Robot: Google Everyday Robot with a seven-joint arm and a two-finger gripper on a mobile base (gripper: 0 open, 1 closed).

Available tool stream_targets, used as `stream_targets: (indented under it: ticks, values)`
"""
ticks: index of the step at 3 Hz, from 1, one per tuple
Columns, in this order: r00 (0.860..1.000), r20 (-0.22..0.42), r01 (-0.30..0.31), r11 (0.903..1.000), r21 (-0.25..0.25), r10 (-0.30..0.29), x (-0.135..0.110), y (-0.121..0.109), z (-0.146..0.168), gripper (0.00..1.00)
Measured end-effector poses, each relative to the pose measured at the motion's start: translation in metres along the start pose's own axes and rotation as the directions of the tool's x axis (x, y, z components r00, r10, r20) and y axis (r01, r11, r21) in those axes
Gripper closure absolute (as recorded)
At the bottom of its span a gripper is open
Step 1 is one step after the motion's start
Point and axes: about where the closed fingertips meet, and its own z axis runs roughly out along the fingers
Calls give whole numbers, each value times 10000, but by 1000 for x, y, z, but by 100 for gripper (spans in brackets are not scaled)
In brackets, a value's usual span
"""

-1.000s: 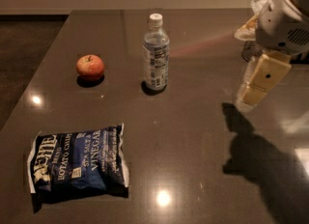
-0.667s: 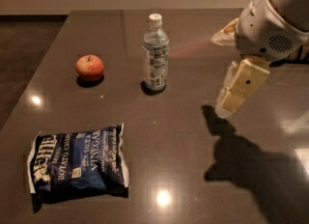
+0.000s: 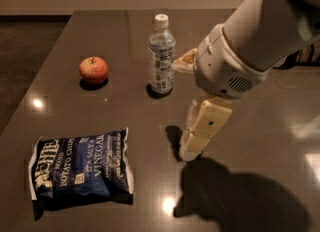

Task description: Pick blue chip bag

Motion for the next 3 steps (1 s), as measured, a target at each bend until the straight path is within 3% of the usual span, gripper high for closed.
stream_targets:
  ticks: [1,3]
  values:
    - [9985,-252,487,9983,-321,-495,-22,23,37,0]
    - [9910,-1059,747,9949,-679,-816,-49,49,99,0]
